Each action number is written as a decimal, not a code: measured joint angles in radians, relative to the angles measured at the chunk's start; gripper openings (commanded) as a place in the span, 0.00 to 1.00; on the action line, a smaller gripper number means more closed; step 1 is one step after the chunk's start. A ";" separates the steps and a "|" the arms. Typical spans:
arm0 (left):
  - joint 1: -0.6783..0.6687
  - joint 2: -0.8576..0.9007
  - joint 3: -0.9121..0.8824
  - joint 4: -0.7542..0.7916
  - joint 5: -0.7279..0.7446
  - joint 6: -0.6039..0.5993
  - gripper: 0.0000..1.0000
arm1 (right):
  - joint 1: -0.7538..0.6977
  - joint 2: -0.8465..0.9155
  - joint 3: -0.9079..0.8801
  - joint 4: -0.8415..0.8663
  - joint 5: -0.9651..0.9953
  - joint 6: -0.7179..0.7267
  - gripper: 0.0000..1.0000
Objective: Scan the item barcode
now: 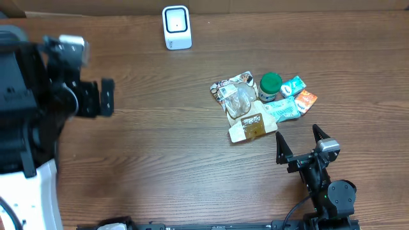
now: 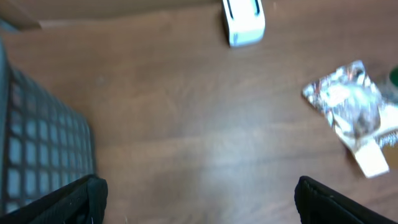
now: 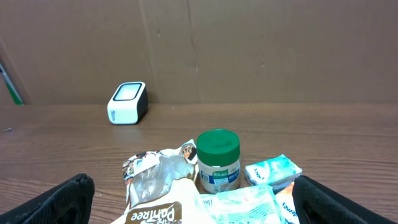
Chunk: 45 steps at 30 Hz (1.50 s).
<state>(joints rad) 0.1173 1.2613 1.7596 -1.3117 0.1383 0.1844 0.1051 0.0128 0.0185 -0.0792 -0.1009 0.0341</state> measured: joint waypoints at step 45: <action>-0.072 -1.245 -1.747 1.254 0.004 -0.074 1.00 | 0.000 0.000 0.000 0.000 0.000 0.000 1.00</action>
<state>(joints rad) 0.0452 0.0166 0.0128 -0.0574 0.1421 0.1101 0.1051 0.0128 0.0185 -0.0788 -0.1009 0.0341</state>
